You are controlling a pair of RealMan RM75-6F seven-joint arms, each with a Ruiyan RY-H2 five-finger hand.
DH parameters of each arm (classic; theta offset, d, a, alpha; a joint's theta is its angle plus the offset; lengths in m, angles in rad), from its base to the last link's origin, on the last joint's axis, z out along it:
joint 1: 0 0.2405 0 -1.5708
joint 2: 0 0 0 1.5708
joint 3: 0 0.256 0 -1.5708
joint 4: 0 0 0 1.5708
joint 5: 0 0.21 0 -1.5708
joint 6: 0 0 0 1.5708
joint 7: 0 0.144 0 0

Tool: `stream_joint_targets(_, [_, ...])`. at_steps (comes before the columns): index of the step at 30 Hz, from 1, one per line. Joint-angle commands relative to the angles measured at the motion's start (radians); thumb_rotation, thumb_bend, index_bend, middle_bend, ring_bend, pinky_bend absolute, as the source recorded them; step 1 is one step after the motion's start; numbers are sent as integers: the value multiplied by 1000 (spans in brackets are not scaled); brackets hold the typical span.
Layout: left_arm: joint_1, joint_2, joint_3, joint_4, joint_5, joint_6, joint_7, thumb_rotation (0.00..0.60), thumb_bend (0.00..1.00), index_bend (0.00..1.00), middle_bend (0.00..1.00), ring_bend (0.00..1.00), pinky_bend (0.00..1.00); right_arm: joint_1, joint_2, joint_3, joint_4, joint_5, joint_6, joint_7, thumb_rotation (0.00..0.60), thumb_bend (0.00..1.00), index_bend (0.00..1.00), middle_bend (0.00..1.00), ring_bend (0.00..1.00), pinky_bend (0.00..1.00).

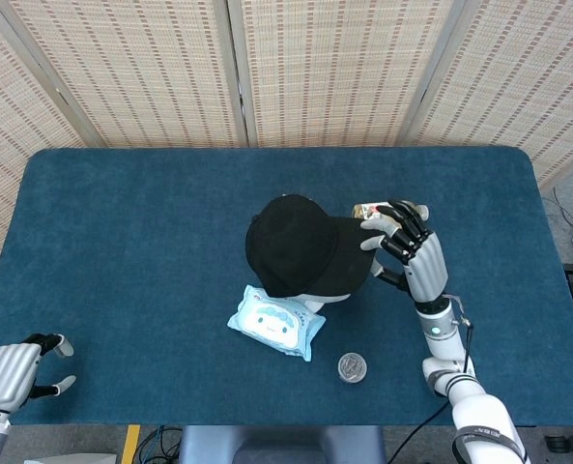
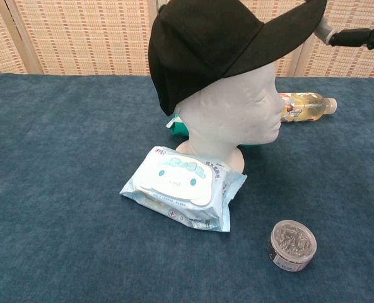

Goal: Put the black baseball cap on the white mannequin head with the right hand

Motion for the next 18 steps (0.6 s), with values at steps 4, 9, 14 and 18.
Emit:
stream_joint_targets(4, [1,0,1,-2,1,1,3,600,130,498,511,398,678,-20,-2,-18,0,-13,1,-2,600,462,752,362,201,165])
stream_joint_targets(9, [1,0,1,-4,1,1,6,600,130,498,511,398,678,-42,-2,-36,1,-25,2,-3,600,461,752,353,194,164])
stream_joint_targets(14, [0,-1,3,-3,1,-2,8,600,130,498,511,398,678,-65,0,-50,5,-33,-8,-6,600,461,752,351,192,164])
stream_joint_targets(18, [0,-3,4,-3,2,-4,10,600,130,498,511,398,678,-76,2,-55,4,-35,-10,-1,600,461,752,350,192,165])
